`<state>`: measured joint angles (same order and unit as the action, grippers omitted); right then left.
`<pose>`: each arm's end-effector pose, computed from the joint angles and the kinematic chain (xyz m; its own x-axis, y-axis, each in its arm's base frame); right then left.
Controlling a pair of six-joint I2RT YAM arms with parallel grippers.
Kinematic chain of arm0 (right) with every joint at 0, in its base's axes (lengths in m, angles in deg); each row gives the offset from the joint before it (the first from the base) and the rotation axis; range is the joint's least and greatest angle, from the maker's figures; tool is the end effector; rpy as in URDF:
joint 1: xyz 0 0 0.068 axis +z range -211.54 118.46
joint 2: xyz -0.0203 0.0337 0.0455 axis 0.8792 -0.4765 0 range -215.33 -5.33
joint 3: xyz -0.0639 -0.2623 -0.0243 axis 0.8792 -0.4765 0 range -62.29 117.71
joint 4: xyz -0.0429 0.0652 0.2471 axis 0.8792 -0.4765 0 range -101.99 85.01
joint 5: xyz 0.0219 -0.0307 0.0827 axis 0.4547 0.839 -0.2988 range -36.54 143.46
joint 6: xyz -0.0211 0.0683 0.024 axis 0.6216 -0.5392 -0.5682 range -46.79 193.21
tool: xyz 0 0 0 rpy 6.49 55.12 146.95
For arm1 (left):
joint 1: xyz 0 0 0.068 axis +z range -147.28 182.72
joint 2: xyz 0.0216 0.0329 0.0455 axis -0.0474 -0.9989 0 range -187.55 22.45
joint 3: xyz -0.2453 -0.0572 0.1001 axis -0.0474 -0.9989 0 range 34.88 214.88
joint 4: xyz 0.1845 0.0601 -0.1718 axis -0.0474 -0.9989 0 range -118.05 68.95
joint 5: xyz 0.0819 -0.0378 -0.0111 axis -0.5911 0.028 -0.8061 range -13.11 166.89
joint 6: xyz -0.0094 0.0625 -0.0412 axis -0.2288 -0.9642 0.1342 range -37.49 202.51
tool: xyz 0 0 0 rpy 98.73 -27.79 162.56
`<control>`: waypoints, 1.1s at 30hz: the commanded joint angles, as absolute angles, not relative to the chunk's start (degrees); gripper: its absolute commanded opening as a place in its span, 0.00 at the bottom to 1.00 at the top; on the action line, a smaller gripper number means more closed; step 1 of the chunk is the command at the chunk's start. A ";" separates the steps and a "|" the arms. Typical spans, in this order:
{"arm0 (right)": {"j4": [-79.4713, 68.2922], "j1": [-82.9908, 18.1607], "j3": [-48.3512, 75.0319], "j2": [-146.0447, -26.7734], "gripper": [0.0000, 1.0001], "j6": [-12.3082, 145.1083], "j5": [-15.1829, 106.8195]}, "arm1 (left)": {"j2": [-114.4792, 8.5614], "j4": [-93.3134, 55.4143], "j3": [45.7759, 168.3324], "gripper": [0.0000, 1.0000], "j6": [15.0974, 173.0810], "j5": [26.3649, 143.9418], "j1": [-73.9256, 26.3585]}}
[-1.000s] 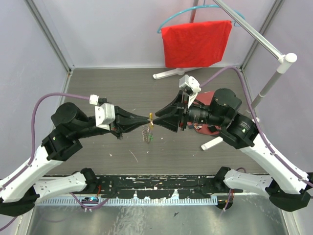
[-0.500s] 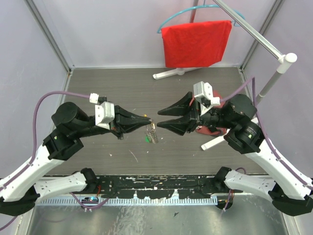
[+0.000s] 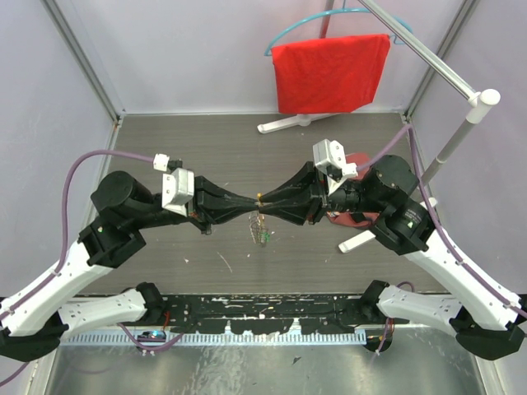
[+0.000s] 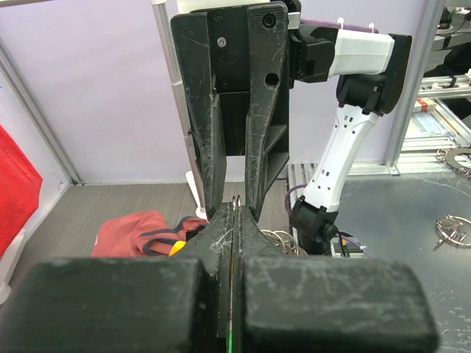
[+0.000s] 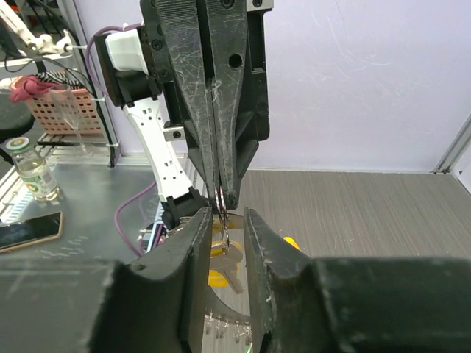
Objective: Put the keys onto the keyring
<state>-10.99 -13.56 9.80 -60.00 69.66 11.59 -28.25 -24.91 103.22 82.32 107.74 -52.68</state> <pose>0.1028 0.1776 0.4813 0.0709 0.1477 -0.9865 -0.9975 0.0033 -0.0712 0.0821 -0.1764 0.4777 0.1384 -0.1958 -0.9708 0.9891 0.0781 0.1252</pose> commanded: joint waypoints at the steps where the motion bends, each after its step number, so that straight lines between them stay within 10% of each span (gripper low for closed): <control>1: -7.17 -13.62 10.00 -59.02 0.28 68.73 10.29 | -28.03 -21.58 102.91 0.00 83.21 108.79 -52.87; 18: -8.18 -13.62 10.53 -59.40 0.01 69.46 9.60 | -27.72 -21.49 102.70 0.00 83.45 108.66 -52.90; 25: -13.85 -13.64 13.59 -58.81 0.01 73.08 10.76 | -28.07 -21.88 103.37 0.31 85.22 114.75 -52.84; 33: -21.57 -13.64 17.28 -58.73 0.01 76.73 12.26 | -28.94 -28.82 105.75 0.36 83.29 113.76 -52.88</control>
<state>-18.93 -13.56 12.40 -59.89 73.38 10.17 -28.53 -24.17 103.18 84.64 113.49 -52.68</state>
